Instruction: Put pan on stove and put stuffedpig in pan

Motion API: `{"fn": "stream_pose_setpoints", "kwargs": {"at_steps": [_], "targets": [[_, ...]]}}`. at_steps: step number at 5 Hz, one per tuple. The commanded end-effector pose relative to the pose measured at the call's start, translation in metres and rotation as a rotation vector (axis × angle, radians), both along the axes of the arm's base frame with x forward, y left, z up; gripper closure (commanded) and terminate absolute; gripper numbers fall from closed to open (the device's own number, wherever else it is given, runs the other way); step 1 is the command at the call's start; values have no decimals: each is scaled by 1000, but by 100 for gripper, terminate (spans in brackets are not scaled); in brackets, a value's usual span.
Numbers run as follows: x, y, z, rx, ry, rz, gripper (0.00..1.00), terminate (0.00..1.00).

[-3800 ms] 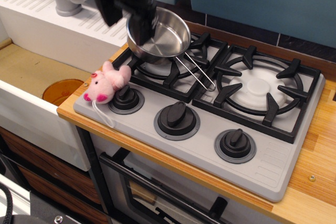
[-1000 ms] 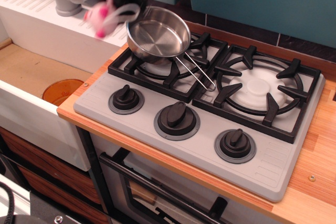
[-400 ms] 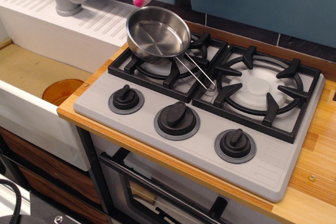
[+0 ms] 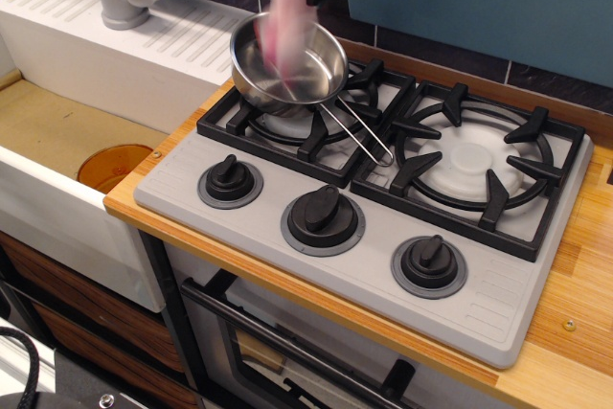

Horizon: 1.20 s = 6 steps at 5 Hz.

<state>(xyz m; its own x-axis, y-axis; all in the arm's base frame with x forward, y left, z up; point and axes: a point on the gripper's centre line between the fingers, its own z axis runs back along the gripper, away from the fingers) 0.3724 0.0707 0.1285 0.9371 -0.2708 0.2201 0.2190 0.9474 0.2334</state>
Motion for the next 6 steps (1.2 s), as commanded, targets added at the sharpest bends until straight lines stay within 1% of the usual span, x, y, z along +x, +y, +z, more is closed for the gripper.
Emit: {"fn": "stream_pose_setpoints", "kwargs": {"at_steps": [1,4,6], "targets": [[3,-3,17,3,-44,-3,0,0],[0,-5,26,4,-17,7,0,0],[-1,-11,28,10,-25,18,0,0]]}}
